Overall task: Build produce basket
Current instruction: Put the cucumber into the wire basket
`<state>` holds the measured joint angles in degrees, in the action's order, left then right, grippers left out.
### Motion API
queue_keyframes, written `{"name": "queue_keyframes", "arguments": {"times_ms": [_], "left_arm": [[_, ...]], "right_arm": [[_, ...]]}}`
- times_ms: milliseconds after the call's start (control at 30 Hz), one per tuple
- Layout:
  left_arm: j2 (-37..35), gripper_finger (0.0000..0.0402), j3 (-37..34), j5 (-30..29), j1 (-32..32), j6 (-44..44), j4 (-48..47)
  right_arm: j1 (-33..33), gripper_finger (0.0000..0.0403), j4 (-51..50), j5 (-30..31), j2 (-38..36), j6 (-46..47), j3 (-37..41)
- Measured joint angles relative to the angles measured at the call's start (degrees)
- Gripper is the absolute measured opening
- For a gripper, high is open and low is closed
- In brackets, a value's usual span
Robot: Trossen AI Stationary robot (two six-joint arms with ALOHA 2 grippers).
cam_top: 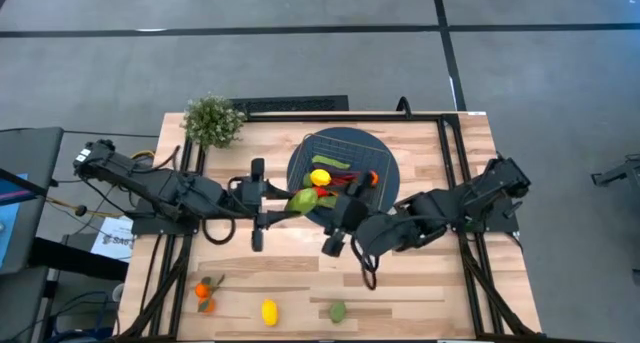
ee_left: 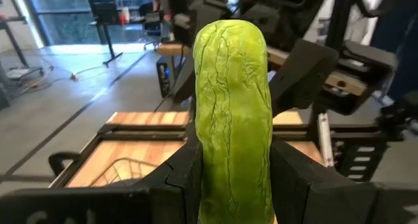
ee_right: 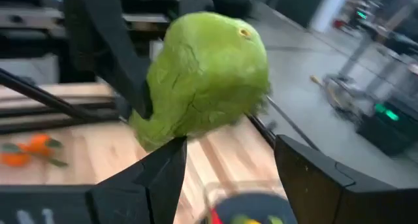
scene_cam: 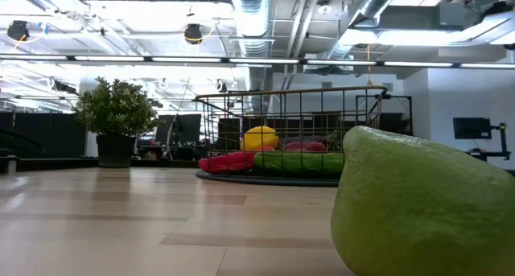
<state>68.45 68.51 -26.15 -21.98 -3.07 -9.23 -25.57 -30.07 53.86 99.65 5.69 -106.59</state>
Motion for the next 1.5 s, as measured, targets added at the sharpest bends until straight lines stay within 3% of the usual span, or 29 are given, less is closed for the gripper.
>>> {"name": "queue_keyframes", "arguments": {"times_ms": [133,667,900,1133,1500], "left_arm": [[-0.2,0.0111,0.2,0.6,-0.2,0.0,0.5],[0.3,0.0111,-0.2,-1.3,-0.5,1.0,-1.5],[0.2,0.0111,-0.2,-1.6,-0.5,0.9,-0.9],[0.2,0.0111,-0.1,-1.3,-0.5,1.3,-0.5],[0.2,0.0111,-0.1,-1.2,-0.5,1.4,-0.6]], "right_arm": [[0.3,0.0255,4.8,-2.4,-0.6,-4.9,0.0],[-3.4,0.0255,3.3,-11.6,-6.0,-1.9,-0.3],[-5.4,0.0255,-5.2,-8.7,-7.2,3.4,-0.1],[-2.4,0.0255,-13.3,-7.5,-5.7,11.0,-0.1],[4.1,0.0255,1.5,-19.2,-3.9,-1.2,-0.1]]}}
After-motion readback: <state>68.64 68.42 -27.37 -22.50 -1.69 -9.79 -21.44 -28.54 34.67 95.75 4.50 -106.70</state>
